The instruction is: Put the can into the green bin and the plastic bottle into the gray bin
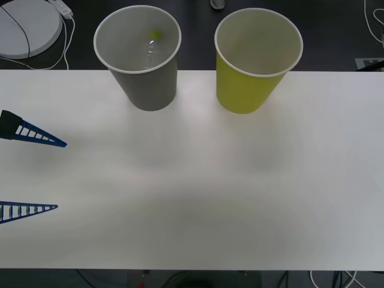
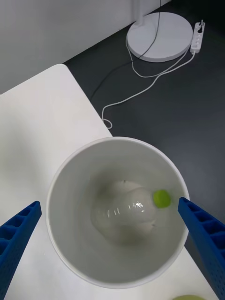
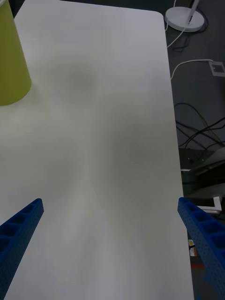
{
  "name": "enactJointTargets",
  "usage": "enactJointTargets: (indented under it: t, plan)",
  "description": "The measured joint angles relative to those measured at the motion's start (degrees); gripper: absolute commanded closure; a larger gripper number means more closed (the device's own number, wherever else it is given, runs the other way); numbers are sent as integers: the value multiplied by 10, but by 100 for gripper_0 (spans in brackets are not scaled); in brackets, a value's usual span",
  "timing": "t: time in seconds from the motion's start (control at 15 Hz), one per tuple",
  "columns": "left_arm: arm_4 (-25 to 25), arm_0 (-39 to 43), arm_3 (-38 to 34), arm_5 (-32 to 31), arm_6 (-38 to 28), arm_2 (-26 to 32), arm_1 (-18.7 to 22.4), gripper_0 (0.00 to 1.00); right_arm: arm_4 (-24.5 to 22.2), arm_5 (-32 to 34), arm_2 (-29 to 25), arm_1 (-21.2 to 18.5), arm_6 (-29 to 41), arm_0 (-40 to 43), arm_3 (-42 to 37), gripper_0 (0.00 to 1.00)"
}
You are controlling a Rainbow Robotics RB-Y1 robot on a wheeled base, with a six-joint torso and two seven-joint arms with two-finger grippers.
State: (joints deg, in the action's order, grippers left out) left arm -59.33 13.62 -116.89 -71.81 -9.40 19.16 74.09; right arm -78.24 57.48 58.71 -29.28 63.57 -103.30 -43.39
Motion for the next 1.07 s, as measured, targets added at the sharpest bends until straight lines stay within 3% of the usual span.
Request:
enactJointTargets:
  t: [0.73,1.07]
  plan:
    - [0,0,0,0,0,0,0,0,11,-38,-79,-191,-76,178,-279,0]
    - [0,0,0,0,0,0,0,0,110,-39,-105,-261,-215,253,-330,0]
